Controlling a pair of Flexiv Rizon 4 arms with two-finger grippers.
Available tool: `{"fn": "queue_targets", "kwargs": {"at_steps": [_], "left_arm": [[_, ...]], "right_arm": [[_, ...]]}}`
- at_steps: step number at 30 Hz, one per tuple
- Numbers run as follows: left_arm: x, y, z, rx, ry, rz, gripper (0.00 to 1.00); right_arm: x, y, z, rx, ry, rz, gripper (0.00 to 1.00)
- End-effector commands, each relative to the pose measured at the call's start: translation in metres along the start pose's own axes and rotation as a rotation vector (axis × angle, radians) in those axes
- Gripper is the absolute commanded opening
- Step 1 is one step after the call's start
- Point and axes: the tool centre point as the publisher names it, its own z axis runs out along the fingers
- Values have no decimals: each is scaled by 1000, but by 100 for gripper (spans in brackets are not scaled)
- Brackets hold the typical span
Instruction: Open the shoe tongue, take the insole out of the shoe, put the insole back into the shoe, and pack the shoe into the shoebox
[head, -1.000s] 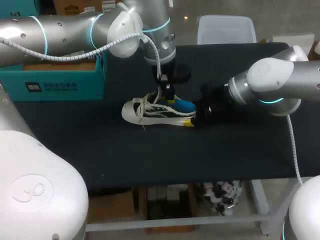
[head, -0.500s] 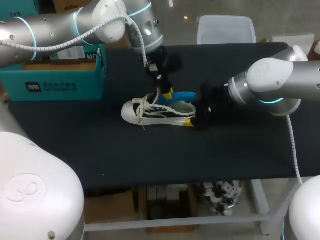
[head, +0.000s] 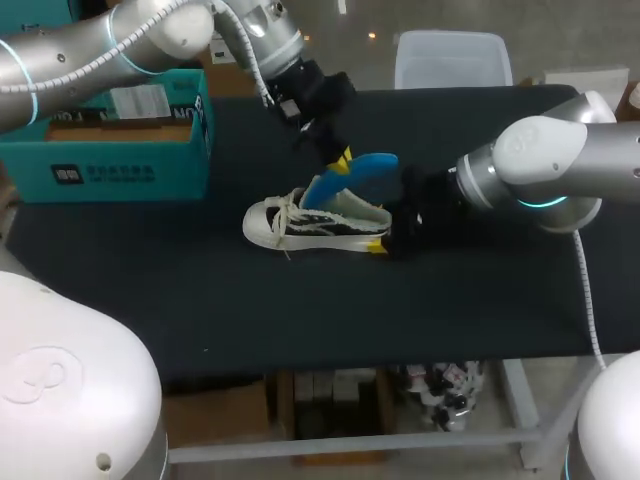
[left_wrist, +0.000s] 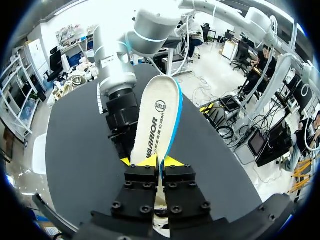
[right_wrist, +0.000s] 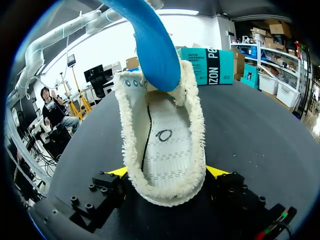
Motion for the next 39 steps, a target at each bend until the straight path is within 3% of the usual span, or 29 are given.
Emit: {"fn": "queue_targets", "kwargs": {"at_steps": [1, 5, 6, 7, 14, 21, 29, 39], "left_arm": [[12, -10, -11, 40, -18, 28, 0], [17, -21, -22, 80, -14, 58, 0], [19, -24, -25, 88, -16, 66, 0], [22, -26, -27, 91, -19, 68, 0], [35, -35, -43, 130, -18, 87, 0], [53, -36, -65, 165, -37, 103, 0], [69, -16, -84, 164, -95, 65, 0], [85, 16, -98, 140, -159, -29, 0]], "right_arm": [[1, -3, 4, 2, 1, 0, 0], [3, -3, -1, 10, 6, -11, 2], [4, -2, -3, 12, 9, -14, 42], [4, -2, -5, 14, 10, -15, 100], [9, 5, -23, 45, 13, -23, 100], [10, 30, -59, 136, -9, -80, 100], [-7, 71, -78, 231, -17, -189, 100], [-27, 107, -55, 361, 13, -252, 100]]}}
